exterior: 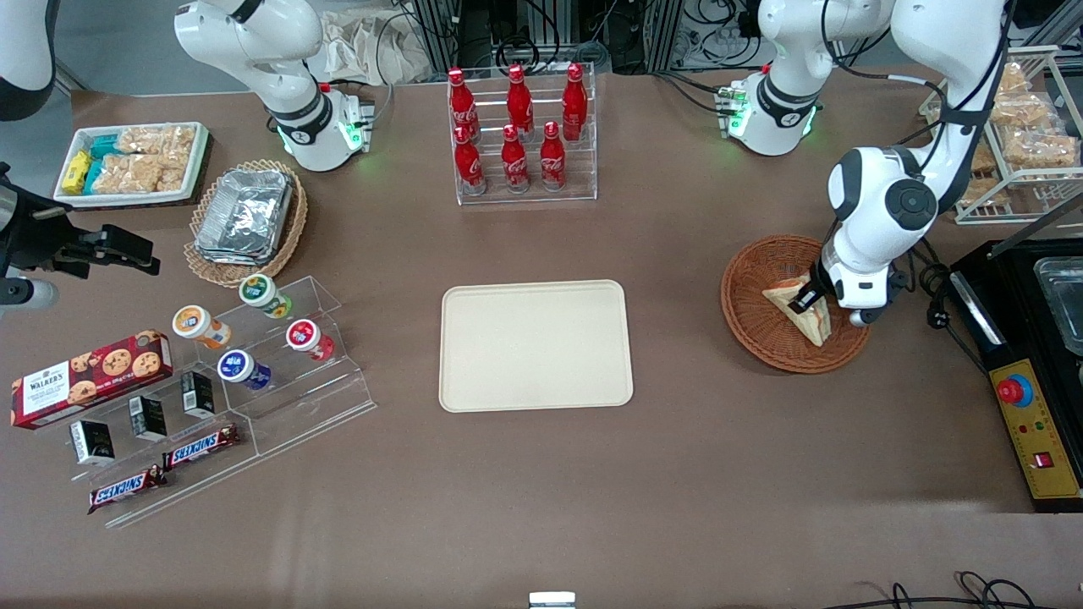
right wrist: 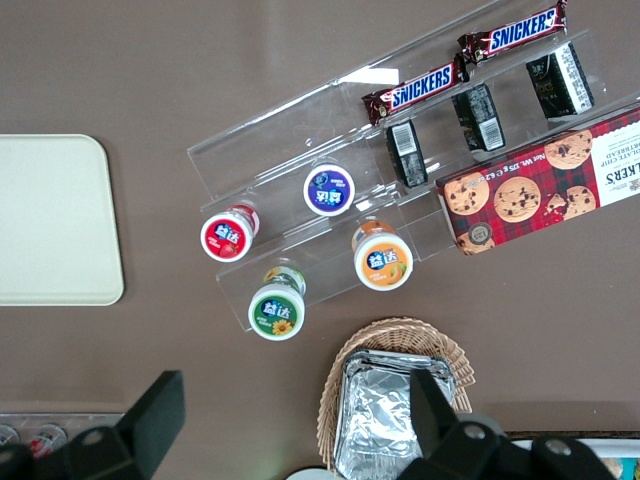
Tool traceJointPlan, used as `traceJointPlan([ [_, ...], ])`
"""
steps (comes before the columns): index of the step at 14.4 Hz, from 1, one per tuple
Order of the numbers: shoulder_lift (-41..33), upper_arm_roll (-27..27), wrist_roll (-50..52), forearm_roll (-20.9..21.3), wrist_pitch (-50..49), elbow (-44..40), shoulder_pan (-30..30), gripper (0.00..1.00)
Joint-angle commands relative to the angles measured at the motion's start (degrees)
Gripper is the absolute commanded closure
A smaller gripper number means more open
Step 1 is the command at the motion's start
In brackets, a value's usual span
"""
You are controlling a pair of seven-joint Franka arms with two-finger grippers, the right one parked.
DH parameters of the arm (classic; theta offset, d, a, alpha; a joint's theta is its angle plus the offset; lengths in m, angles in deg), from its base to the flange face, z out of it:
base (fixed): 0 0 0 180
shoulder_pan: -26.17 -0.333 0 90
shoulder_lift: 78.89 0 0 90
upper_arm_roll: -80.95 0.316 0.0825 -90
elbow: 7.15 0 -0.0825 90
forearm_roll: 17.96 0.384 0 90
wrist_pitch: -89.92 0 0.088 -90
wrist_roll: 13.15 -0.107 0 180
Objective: Place sandwich from basket to tray
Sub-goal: 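Lift the sandwich up out of the basket with the left gripper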
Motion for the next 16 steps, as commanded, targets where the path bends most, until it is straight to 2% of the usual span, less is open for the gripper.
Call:
traceJointPlan([
  [1, -4.88, 0.02, -0.54, 0.17, -0.34, -0.23, -0.29, 1.00],
  [4, -8.13, 1.07, -7.03, 0.00, -9.73, -4.26, -0.29, 1.00],
  [6, -11.65, 1.43, -11.68, -0.18, -21.12, -10.39, -0.29, 1.00],
  [8, -10.88, 1.78, -17.91, -0.18, -41.29, -24.94, -0.29, 1.00],
  [10, -8.69, 1.78, -24.34, -0.18, -55.06, -37.97, -0.29, 1.00],
  [13, -8.24, 0.82, -31.74, -0.44, -61.69, -45.83, 0.50, 1.00],
  [15, -8.06, -3.29, -31.66, -0.88, -63.63, -48.56, 1.03, 1.00],
  [16, -7.54, -5.32, -31.40, -2.54, -63.64, -48.74, 1.03, 1.00],
])
